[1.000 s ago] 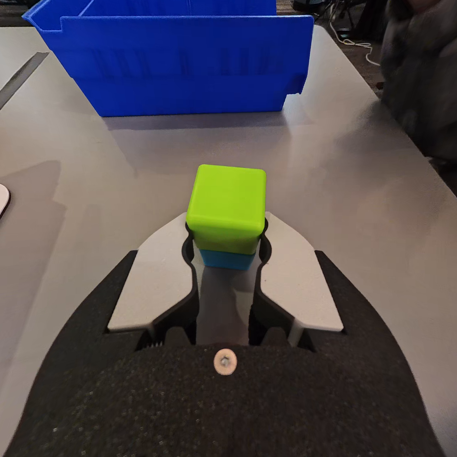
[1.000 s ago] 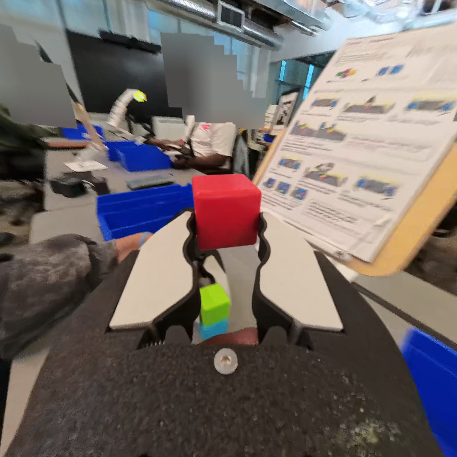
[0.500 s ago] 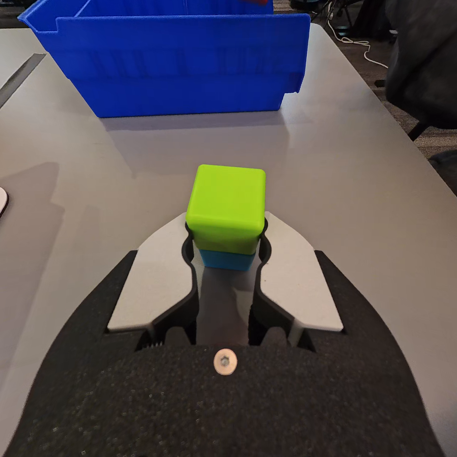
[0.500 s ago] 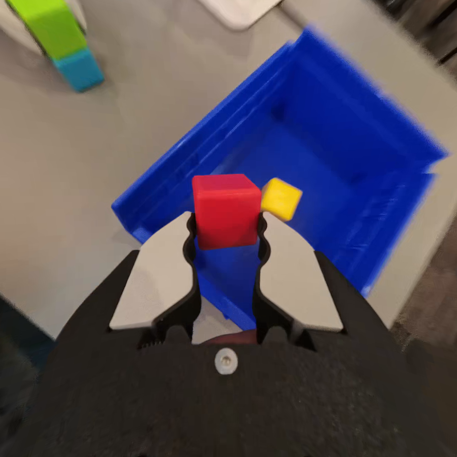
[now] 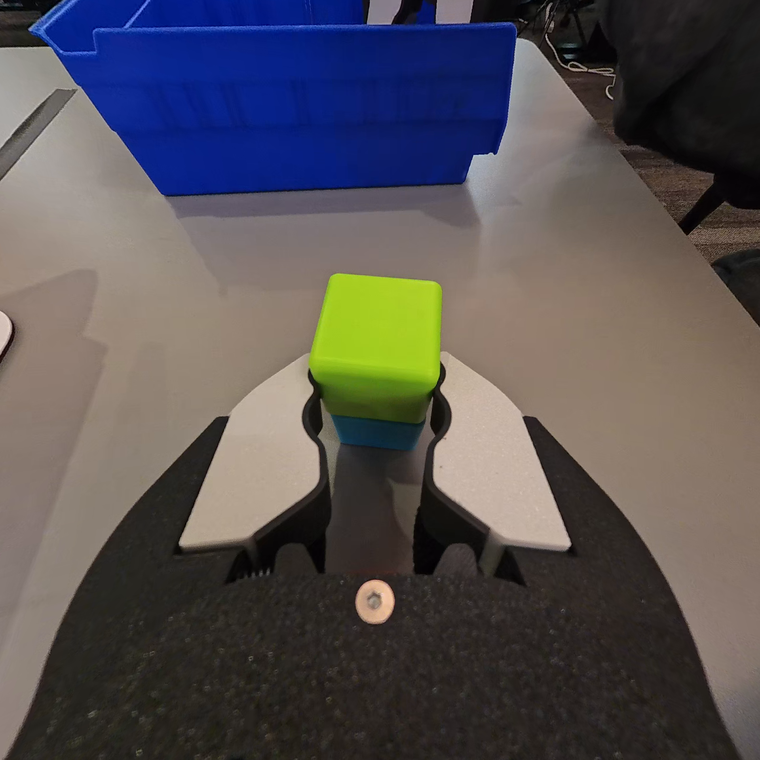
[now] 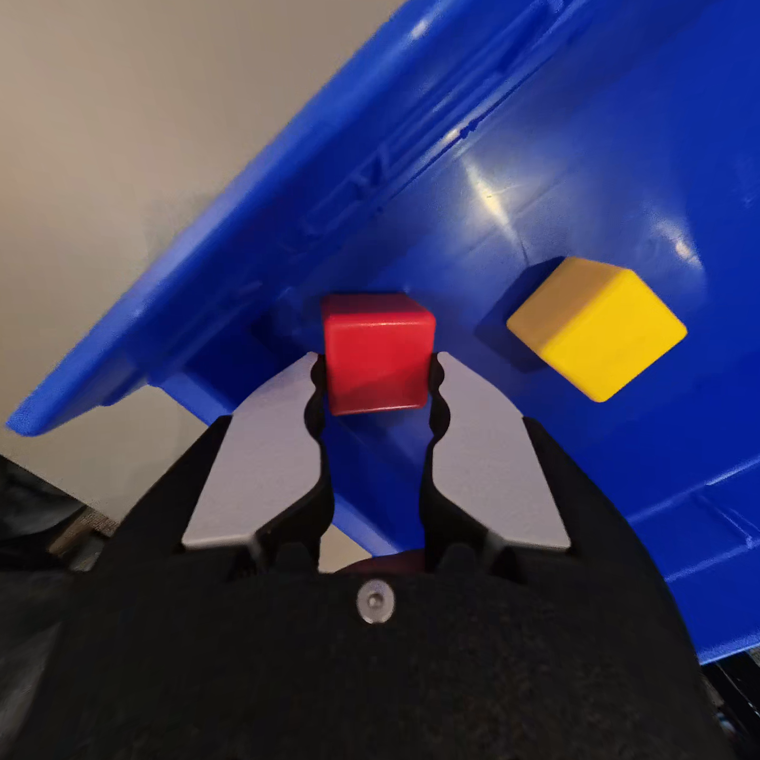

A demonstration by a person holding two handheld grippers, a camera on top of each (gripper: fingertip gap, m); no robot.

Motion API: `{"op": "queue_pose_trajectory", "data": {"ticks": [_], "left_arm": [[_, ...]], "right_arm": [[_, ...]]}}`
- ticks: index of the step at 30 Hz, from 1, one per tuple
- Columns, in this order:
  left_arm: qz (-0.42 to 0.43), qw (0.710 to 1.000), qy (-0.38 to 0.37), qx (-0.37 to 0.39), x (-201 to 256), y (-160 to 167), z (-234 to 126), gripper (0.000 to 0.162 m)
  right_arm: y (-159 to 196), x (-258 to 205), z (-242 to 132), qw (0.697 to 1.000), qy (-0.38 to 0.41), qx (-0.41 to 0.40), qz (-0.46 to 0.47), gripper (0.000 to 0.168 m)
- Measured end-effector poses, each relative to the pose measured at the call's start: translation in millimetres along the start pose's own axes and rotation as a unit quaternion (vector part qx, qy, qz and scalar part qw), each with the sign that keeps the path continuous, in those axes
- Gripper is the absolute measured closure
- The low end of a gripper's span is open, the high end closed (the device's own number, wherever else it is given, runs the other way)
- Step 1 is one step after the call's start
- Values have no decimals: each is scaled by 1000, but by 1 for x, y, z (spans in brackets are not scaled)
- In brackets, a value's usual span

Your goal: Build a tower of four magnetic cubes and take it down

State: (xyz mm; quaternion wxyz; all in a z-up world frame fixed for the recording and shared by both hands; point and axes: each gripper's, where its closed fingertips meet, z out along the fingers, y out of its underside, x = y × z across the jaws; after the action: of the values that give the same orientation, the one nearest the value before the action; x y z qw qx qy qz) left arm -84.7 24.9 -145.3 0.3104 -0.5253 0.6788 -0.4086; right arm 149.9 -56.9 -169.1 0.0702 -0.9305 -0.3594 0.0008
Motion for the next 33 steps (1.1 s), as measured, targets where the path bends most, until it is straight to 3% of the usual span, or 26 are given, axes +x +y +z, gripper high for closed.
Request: {"op": "queue_pose_trajectory", "data": {"ticks": [3, 5, 9, 12, 14, 16, 20, 23, 27, 30, 33], "left_arm": [[0, 1000, 0, 0, 0, 0, 0, 112], [0, 1000, -1, 0, 0, 0, 0, 112], [1, 1000, -7, -8, -1, 2, 1, 105], [-19, 1000, 1, -20, 3, 7, -3, 99], [-35, 998, -5, -43, 1, 17, -9, 93], [-44, 997, -15, -62, -3, 27, -13, 91], [-45, 995, -23, -81, -5, 33, -12, 91], [-31, 992, -20, -124, -2, 43, -2, 90], [4, 991, -18, -135, 1, 40, 11, 95], [3, 992, -17, -125, -1, 36, 13, 112], [5, 992, -7, -125, 2, 36, 13, 112]], "right_arm": [[-3, 0, -1, 1000, 10, 14, 3, 120], [-5, -2, -7, 999, 21, 40, 8, 109], [-14, 0, -48, 977, 111, 178, 35, 103], [-31, -24, -85, 910, 153, 381, 60, 108], [-38, -67, -96, 854, 95, 507, 69, 114], [-38, -107, -88, 824, 16, 560, 86, 114], [-43, -171, -74, 800, -92, 586, 92, 108], [-51, -199, -78, 795, -121, 590, 69, 108], [-60, -207, -65, 804, -134, 576, 64, 109], [-68, -205, -64, 797, -162, 574, 91, 111], [-84, -188, -64, 800, -137, 575, 104, 111]]}}
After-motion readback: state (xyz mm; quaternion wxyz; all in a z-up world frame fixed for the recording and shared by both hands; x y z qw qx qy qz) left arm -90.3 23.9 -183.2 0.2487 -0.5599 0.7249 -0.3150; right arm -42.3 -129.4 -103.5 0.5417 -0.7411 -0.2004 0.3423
